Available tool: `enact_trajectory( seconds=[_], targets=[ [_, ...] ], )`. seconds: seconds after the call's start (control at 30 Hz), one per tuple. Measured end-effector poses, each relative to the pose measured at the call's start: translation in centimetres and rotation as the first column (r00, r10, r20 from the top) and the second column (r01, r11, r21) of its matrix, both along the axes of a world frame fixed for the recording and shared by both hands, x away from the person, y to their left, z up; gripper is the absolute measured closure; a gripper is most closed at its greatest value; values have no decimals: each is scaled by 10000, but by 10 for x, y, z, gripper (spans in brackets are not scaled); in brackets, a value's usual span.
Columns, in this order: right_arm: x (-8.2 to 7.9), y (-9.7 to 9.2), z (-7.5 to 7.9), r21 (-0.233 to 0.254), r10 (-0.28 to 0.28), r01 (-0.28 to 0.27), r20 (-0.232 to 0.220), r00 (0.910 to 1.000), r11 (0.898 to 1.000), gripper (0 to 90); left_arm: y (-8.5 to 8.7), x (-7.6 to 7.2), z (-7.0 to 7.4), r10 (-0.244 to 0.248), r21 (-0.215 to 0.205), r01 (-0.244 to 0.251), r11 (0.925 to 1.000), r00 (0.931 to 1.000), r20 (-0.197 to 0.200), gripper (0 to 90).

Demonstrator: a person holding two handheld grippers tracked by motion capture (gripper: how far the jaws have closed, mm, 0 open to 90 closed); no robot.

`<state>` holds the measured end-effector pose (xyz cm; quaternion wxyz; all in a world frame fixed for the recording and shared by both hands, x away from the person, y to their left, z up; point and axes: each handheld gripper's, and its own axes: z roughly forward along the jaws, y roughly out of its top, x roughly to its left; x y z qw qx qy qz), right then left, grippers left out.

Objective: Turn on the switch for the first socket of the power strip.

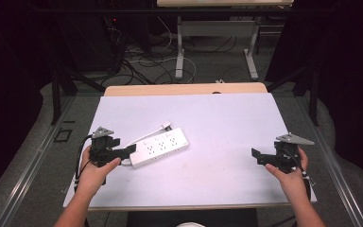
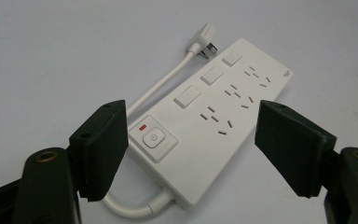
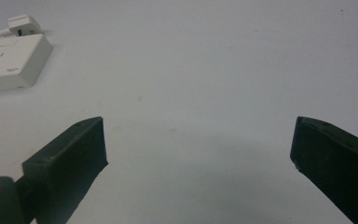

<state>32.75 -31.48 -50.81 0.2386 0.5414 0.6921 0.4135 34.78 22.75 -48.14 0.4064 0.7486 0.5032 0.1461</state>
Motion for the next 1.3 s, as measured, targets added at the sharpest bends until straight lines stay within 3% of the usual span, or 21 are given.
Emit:
enact_trajectory(
  seconds=[0.97, 1.3],
  targets=[
    [2, 2, -4, 44, 199, -198, -221, 9996, 9998, 52, 1, 27, 19, -254, 1063, 296, 9939, 9988, -407, 301],
    [2, 3, -5, 70, 217, -215, -311, 9993, 9997, 59, 0, 37, 17, -31, 1075, 74, 9942, 9992, -397, 323]
  ],
)
